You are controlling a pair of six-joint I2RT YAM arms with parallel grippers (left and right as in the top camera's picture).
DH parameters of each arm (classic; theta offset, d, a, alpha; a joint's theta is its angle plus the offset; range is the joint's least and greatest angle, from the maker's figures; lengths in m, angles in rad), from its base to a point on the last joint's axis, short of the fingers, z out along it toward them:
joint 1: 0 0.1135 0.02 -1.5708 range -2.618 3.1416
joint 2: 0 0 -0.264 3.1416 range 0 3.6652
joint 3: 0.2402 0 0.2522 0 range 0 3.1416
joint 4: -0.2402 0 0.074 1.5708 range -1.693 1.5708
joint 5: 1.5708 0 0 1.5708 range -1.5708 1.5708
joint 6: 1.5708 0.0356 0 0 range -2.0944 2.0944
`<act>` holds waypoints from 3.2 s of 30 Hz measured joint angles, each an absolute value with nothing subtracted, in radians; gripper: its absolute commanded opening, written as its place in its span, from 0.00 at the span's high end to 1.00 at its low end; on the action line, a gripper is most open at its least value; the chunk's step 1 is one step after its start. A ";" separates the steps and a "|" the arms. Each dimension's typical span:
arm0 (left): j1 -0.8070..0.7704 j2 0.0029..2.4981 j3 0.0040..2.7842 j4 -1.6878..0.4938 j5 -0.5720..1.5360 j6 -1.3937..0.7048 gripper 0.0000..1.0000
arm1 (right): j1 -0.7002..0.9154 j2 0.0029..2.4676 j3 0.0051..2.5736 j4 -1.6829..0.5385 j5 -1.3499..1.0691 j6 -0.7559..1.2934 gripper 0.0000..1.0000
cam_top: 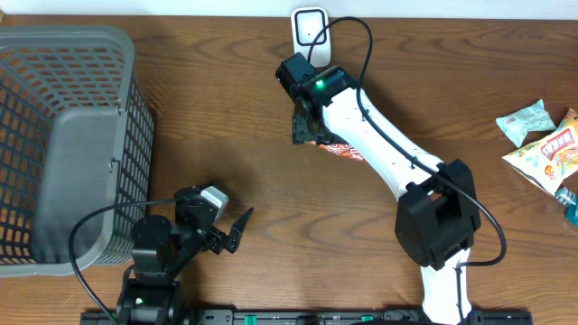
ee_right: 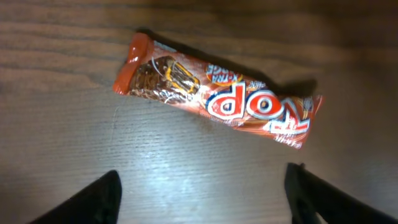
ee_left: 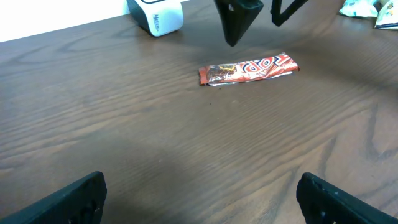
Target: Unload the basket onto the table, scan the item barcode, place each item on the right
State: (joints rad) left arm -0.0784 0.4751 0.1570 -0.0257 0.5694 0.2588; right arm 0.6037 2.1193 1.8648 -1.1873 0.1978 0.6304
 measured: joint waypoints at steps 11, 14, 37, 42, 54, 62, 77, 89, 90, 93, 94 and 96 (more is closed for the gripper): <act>-0.078 0.475 0.157 -0.026 0.569 0.259 0.02 | 0.603 2.120 1.830 -1.080 0.319 0.307 0.32; -0.078 0.475 0.157 -0.025 0.569 0.259 0.02 | 0.603 2.120 1.784 -1.011 0.331 0.167 0.32; -0.078 0.475 0.157 -0.026 0.569 0.259 0.02 | 0.572 2.088 1.399 -0.581 0.312 -0.286 0.47; -0.078 0.475 0.157 -0.025 0.569 0.259 0.02 | 0.527 2.061 1.350 -0.550 0.300 -0.308 0.50; -0.078 0.475 0.157 -0.026 0.569 0.259 0.02 | 0.508 2.046 1.327 -0.587 0.199 -0.399 0.99; -0.078 0.475 0.157 -0.026 0.569 0.259 0.02 | 0.465 2.063 1.420 -0.837 -0.128 -0.386 0.99; -0.078 0.475 0.157 -0.026 0.569 0.259 0.02 | 0.335 2.111 1.529 -1.185 -1.015 -0.377 0.99; -0.078 0.475 0.157 -0.026 0.569 0.259 0.02 | 0.319 2.111 1.530 -1.264 -1.454 -0.377 0.99; -0.078 0.475 0.157 -0.025 0.569 0.259 0.02 | 0.319 2.111 1.530 -1.271 -1.468 -0.377 0.99; -0.078 0.475 0.157 -0.026 0.569 0.259 0.02 | 0.319 2.111 1.530 -1.308 -1.493 -0.378 0.99; -0.078 0.475 0.157 -0.026 0.569 0.259 0.02 | 0.319 2.111 1.530 -1.319 -1.498 -0.378 0.99; -0.078 0.475 0.157 -0.026 0.569 0.259 0.02 | 0.319 2.111 1.530 -1.328 -1.506 -0.380 0.99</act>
